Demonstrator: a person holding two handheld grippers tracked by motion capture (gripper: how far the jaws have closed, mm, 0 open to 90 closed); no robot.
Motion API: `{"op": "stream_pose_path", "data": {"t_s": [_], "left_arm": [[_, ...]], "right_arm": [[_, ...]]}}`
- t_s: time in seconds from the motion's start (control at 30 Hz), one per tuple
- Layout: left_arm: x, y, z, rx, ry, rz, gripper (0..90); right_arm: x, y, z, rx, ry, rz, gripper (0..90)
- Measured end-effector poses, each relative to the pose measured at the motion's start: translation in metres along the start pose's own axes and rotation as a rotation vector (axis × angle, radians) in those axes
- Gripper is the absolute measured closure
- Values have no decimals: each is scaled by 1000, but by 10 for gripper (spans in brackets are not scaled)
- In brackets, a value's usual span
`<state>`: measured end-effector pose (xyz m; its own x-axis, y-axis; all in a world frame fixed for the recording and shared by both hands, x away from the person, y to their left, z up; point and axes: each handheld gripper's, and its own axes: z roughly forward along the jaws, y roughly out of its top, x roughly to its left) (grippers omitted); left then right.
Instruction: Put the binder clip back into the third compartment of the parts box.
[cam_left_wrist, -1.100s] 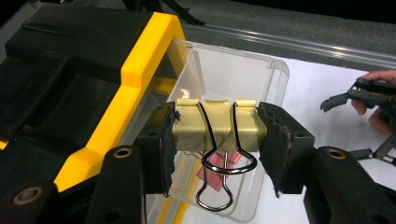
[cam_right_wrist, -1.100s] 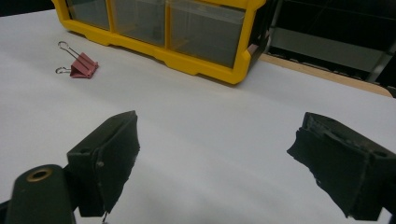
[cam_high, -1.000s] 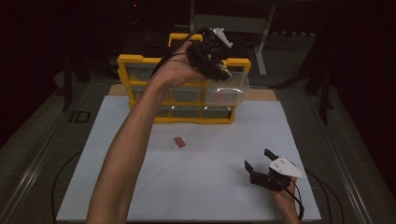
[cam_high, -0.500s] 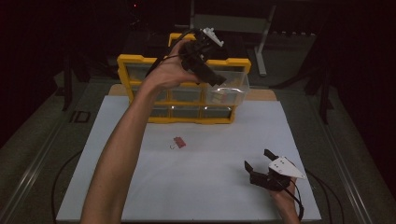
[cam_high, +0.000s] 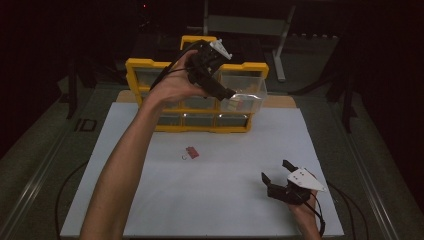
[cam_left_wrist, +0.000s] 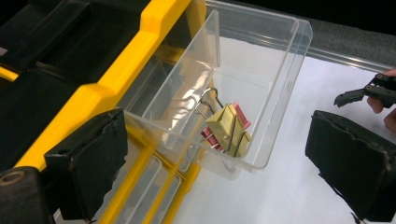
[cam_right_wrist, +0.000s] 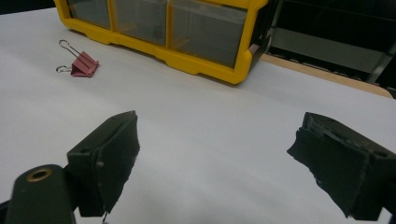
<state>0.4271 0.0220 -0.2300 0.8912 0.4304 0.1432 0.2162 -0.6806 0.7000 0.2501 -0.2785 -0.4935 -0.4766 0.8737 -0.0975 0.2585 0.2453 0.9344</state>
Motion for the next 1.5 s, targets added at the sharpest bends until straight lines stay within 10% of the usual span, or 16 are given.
{"op": "stream_pose_path", "data": {"t_s": [1.5], "left_arm": [[-6,-79,22,31,28,-33,101]], "right_arm": [[-1,0,0,-2,-3,1,124]]}}
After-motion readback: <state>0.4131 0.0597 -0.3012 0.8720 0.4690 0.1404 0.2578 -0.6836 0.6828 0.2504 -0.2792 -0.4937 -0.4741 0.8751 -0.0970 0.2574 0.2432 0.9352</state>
